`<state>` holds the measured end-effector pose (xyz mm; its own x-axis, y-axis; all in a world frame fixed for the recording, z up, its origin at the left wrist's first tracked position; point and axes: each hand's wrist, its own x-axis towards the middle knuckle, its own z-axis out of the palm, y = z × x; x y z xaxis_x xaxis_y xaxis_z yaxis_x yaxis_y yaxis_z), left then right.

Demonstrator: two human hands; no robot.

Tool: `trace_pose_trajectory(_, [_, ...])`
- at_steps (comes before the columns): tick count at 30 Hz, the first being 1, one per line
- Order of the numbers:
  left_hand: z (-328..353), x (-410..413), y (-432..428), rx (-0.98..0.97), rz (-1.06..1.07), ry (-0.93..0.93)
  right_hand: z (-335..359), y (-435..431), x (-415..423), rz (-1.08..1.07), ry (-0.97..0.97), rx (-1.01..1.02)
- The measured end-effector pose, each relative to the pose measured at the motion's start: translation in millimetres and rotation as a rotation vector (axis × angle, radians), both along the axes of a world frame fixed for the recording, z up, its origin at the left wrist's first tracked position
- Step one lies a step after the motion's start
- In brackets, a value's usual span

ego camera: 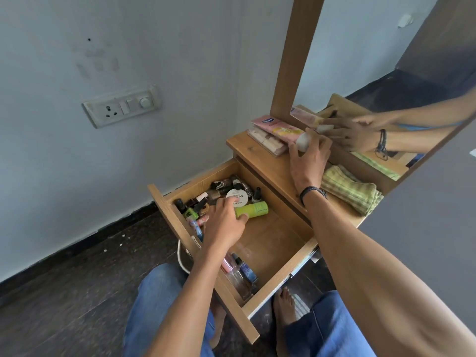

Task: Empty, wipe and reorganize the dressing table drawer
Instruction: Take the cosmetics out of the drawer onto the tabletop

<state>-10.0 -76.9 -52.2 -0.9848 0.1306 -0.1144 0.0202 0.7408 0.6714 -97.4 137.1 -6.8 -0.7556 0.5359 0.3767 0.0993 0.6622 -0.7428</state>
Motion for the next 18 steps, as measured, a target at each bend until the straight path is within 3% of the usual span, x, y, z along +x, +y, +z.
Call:
trace_pose_trajectory(7, [-4.5,-14.6,23.4,-0.382,-0.193,-0.010,-1.8,1.4,-3.3,-0.003,-0.017,0.043])
trace_pose_trajectory(18, [-14.8,-19.1,32.8,-0.420,-0.167,0.052,-1.9,0.6,-8.2,-0.045,-0.071,0.066])
